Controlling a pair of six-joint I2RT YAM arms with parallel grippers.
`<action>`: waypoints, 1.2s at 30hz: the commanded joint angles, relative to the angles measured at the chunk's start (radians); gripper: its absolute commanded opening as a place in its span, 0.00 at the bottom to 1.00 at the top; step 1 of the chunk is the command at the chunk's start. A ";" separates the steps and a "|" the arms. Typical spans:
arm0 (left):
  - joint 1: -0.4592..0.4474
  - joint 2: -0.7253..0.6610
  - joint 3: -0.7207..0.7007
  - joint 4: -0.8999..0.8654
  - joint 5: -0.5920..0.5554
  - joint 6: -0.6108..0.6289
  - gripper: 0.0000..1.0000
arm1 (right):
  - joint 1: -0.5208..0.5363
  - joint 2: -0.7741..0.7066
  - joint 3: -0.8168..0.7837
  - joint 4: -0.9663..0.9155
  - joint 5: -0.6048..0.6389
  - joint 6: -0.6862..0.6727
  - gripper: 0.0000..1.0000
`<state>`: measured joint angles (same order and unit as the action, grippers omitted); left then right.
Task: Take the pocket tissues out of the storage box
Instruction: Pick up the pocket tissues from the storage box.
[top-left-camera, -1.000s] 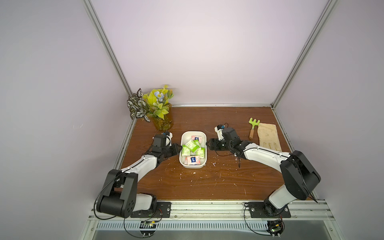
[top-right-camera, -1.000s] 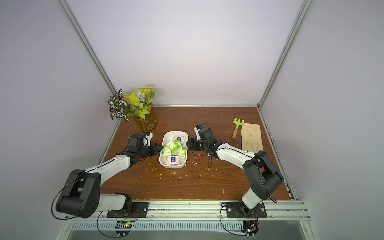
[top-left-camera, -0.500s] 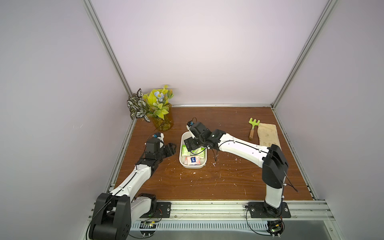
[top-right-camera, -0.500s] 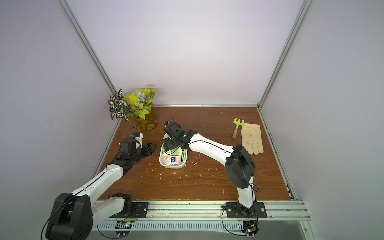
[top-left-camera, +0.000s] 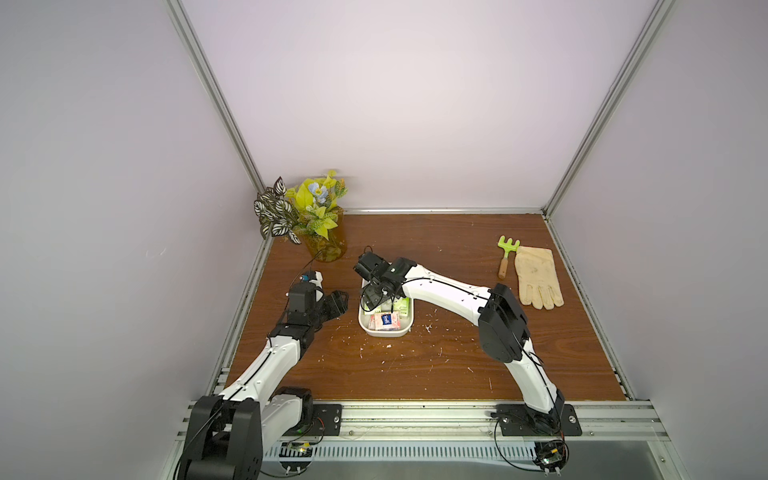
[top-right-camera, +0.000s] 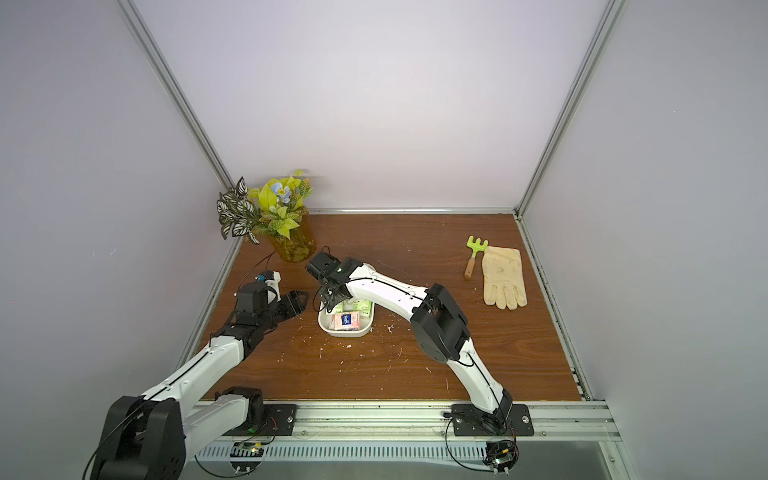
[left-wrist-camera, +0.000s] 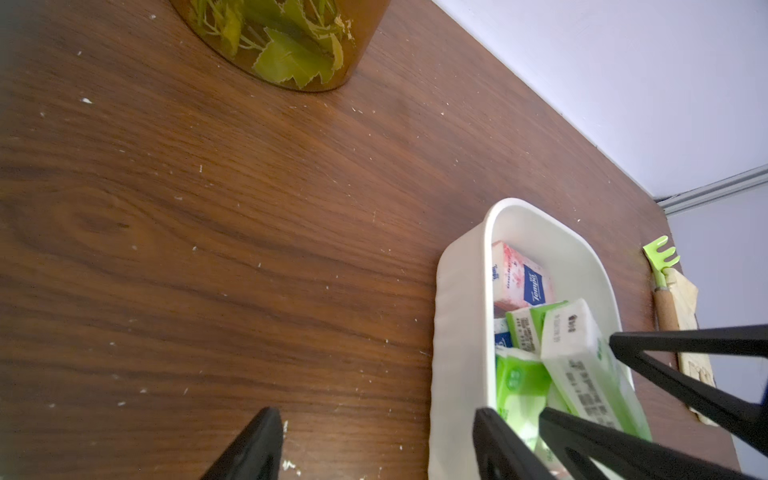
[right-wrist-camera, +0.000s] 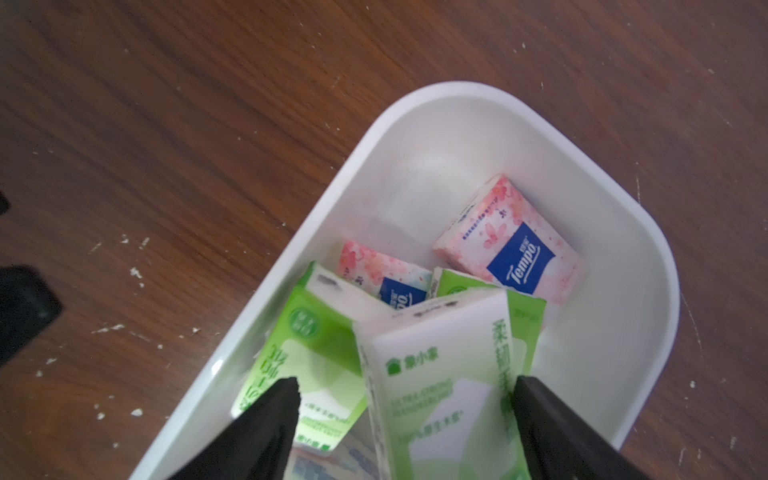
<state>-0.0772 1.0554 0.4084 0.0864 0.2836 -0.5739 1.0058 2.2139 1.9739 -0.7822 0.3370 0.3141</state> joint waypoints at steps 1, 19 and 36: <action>0.010 0.002 0.005 0.006 -0.007 0.007 0.69 | -0.009 -0.036 0.003 -0.054 0.058 -0.002 0.87; 0.010 0.041 0.039 -0.020 -0.004 0.021 0.70 | -0.037 -0.074 -0.103 0.040 -0.086 0.006 0.70; 0.010 0.051 0.049 -0.030 -0.006 0.026 0.70 | -0.068 -0.159 -0.110 0.049 -0.045 0.022 0.55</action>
<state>-0.0772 1.1030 0.4294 0.0769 0.2840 -0.5678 0.9546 2.1582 1.8675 -0.7483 0.2653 0.3222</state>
